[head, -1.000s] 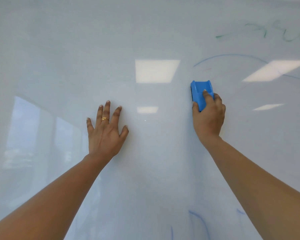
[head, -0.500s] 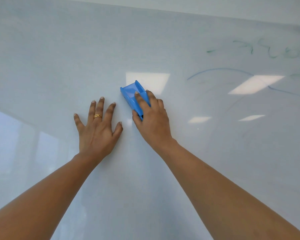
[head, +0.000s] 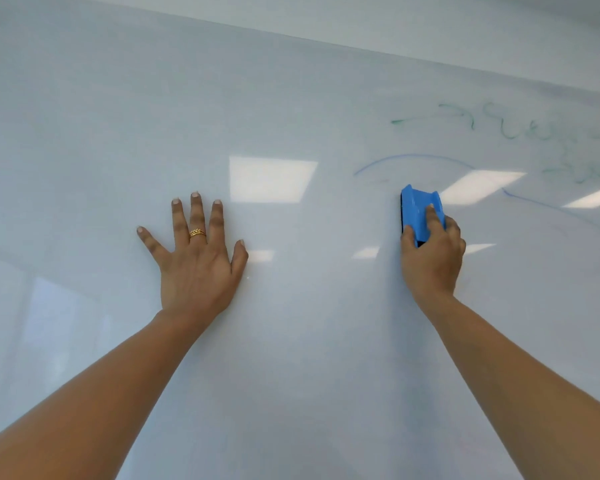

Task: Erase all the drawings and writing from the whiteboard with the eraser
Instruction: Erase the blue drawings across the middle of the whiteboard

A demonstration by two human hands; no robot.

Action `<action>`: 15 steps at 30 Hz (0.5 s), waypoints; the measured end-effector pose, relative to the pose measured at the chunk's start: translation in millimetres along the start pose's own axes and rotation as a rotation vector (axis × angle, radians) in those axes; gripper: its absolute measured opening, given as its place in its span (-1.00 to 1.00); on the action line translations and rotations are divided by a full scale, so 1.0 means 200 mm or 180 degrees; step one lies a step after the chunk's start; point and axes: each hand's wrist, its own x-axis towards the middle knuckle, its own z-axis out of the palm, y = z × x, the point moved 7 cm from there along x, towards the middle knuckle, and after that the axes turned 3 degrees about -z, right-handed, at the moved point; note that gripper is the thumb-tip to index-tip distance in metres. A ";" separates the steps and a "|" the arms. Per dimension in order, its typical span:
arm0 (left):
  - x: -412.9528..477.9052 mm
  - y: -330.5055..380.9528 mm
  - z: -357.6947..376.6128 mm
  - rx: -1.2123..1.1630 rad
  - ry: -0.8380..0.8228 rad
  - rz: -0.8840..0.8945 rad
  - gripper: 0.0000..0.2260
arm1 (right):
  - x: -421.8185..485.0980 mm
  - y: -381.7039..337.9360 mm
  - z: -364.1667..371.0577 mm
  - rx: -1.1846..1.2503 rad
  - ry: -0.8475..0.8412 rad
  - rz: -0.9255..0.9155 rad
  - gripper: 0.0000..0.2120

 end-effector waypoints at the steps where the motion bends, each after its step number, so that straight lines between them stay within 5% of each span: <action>1: 0.00 0.00 0.00 0.0023 -0.0005 -0.0002 -0.29 | 0.00 0.00 0.00 -0.0021 0.0004 0.0059 -0.52; 8: 0.00 0.01 0.00 0.0065 -0.0015 0.0036 -0.30 | -0.08 -0.33 0.16 -0.0268 -0.0449 -0.0494 -0.47; 15: 0.01 0.01 0.01 0.0018 0.0027 0.0070 -0.30 | -0.38 -0.84 0.32 -0.0108 -0.0795 -0.1963 -0.47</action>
